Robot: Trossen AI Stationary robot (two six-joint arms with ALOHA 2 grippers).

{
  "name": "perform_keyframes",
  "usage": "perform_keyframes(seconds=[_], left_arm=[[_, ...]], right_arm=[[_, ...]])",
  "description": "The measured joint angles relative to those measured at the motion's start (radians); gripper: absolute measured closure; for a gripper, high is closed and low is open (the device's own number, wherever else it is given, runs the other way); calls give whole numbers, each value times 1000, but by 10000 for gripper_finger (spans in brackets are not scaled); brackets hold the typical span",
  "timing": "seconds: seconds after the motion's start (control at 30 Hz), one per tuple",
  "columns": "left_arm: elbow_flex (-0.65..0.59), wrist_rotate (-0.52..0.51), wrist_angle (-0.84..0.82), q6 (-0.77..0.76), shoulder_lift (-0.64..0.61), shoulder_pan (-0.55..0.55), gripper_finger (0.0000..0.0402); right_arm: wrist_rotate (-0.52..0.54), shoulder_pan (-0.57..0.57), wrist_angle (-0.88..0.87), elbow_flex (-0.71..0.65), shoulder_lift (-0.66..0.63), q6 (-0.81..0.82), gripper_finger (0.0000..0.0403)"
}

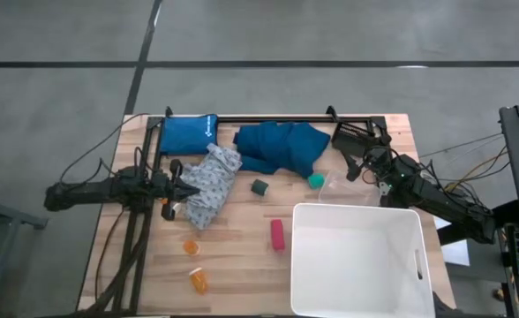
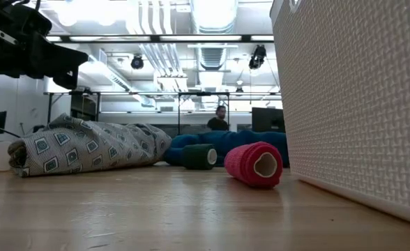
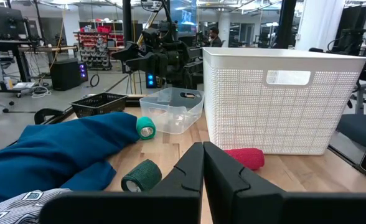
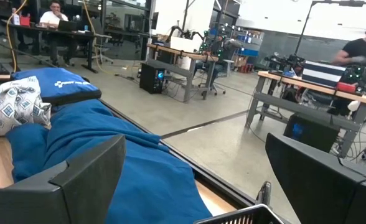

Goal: Pick & place medical supplies in basket/bin

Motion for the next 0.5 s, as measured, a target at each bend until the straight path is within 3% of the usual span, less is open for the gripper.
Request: perform_keyframes(seconds=[0.23,0.5], left_arm=[[0,-2,0,0,0,0,390],[0,-73,-10,8,0,0,390]], right_arm=[[0,0,0,0,0,-1,19],[0,0,0,0,0,1,19]])
